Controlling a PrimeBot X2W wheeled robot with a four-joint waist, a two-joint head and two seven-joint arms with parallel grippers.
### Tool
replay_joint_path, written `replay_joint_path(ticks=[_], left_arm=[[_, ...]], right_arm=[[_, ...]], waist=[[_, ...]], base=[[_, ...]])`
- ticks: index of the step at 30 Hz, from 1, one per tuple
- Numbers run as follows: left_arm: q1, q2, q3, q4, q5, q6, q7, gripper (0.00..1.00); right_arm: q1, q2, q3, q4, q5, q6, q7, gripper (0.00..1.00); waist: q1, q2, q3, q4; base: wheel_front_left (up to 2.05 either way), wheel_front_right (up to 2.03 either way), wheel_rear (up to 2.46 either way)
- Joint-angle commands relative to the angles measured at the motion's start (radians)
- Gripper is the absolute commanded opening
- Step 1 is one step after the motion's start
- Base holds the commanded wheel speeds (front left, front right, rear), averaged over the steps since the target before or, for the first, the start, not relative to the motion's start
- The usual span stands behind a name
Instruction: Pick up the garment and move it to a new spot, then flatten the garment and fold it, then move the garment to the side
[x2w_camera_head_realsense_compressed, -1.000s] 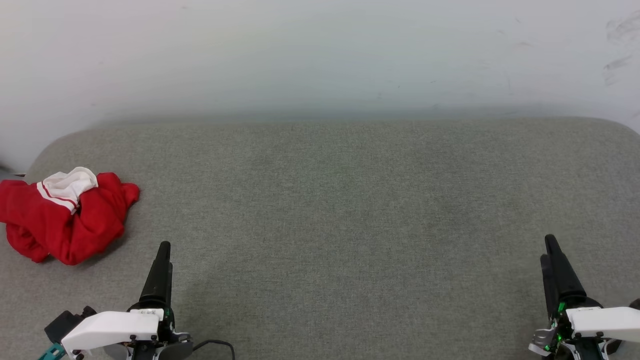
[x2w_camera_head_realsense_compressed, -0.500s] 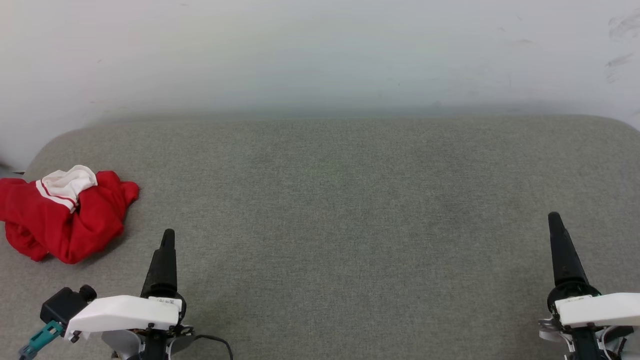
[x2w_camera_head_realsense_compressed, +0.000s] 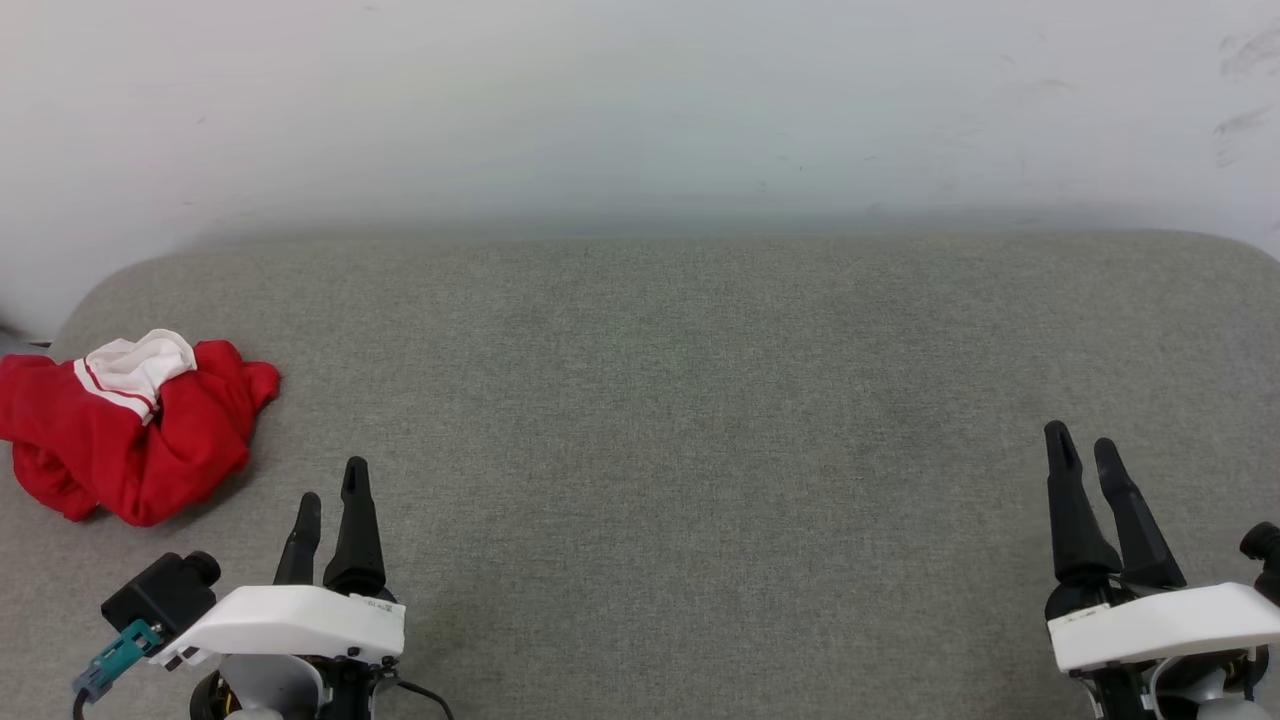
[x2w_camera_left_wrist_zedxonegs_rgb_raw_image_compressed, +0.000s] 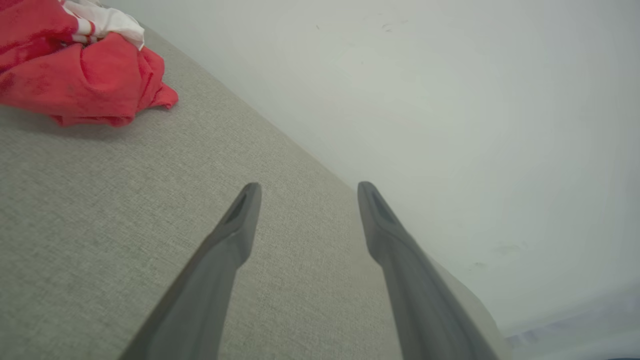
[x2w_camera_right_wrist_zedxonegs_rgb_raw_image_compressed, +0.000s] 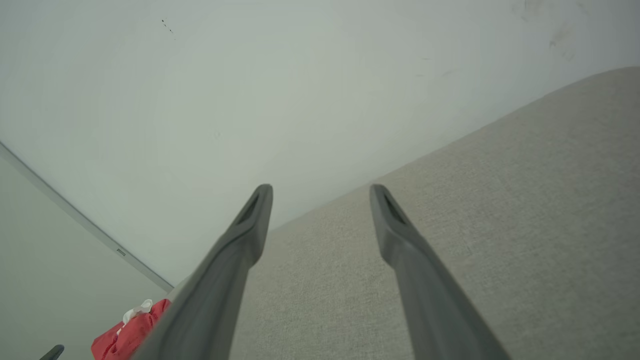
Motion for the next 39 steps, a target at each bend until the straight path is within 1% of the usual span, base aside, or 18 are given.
replay_joint_path(ticks=[1,7,14,26,39], left_arm=[[-0.004,0.003,-0.003,-0.019,0.028,0.008,-0.008,1.00],[0.006,0.007,-0.022,-0.020,0.122,0.023,-0.026,1.00],[0.013,0.011,-0.044,-0.020,0.205,0.031,-0.046,1.00],[0.030,0.012,-0.080,-0.019,0.336,0.044,-0.079,1.00],[0.048,0.012,-0.094,-0.025,0.467,0.063,-0.110,1.00]], right_arm=[[-0.001,-0.001,0.004,-0.019,-0.033,0.000,-0.009,1.00],[0.014,-0.001,0.017,-0.008,-0.145,0.000,-0.028,1.00],[0.029,-0.001,0.017,0.011,-0.235,0.000,-0.048,1.00],[0.049,-0.001,0.013,0.016,-0.355,0.000,-0.081,1.00],[0.071,-0.001,0.016,0.005,-0.469,0.000,-0.111,1.00]], waist=[[-0.0001,0.0000,0.000,0.000],[-0.0001,0.0000,0.000,0.001],[-0.0001,0.0000,0.000,0.002],[-0.0001,0.0000,0.002,0.005],[-0.0001,0.0000,0.002,0.006]], base=[[0.00,0.00,0.00],[0.00,0.00,0.00],[0.00,0.00,0.00],[0.00,0.00,0.00],[0.00,0.00,0.00]])
